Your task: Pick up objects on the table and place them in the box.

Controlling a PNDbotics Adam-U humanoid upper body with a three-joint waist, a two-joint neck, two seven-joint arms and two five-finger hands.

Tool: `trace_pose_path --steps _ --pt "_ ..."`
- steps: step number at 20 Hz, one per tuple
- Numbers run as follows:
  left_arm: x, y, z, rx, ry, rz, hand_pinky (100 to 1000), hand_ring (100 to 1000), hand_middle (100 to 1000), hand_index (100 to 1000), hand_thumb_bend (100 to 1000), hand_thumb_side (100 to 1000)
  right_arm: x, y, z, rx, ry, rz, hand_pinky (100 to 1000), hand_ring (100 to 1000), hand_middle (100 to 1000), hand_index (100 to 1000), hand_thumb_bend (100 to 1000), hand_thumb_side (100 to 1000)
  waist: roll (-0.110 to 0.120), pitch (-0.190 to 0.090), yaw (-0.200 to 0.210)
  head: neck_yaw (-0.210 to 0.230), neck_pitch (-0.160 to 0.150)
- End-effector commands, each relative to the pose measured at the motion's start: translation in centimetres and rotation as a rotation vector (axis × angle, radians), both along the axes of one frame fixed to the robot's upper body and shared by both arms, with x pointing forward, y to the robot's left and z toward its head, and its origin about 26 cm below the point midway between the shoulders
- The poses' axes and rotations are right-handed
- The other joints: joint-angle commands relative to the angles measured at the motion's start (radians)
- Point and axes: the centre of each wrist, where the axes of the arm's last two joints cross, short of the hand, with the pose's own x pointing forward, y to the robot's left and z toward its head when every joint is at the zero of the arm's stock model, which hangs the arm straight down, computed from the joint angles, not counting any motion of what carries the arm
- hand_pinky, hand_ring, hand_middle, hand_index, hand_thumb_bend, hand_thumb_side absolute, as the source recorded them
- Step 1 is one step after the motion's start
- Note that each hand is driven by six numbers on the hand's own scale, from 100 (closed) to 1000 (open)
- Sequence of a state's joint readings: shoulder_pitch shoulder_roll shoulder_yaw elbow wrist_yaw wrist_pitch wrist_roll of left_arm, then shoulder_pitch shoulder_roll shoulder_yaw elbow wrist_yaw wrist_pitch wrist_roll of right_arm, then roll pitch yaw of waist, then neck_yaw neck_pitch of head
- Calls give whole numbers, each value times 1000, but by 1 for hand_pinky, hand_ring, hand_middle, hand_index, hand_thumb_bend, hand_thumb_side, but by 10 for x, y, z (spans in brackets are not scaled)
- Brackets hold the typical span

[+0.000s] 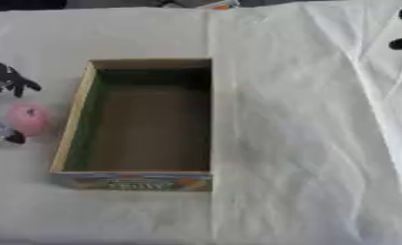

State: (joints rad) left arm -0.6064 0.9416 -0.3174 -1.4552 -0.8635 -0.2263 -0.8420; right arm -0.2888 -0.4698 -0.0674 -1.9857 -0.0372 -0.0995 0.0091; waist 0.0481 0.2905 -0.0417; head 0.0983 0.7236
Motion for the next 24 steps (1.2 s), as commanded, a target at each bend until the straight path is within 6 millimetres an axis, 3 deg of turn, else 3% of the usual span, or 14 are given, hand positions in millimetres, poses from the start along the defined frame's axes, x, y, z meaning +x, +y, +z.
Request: trace_pose_path --steps 1,13,24 --pt "0 5 6 21 -16 22 640 768 675 983 661 728 -2 -1 6 -8 -20 -8 641 821 750 830 100 1000 -1 -14 0 4 -8" --pt "5 2 -2 111 -65 29 598 743 659 943 582 729 -3 -1 5 -7 -16 -7 643 821 748 831 100 1000 -4 -10 -2 8 -8" --pt "5 2 -4 87 -85 0 539 678 616 877 379 572 -2 -1 5 -7 -17 -4 645 822 749 832 100 1000 -6 -1 -5 10 -12"
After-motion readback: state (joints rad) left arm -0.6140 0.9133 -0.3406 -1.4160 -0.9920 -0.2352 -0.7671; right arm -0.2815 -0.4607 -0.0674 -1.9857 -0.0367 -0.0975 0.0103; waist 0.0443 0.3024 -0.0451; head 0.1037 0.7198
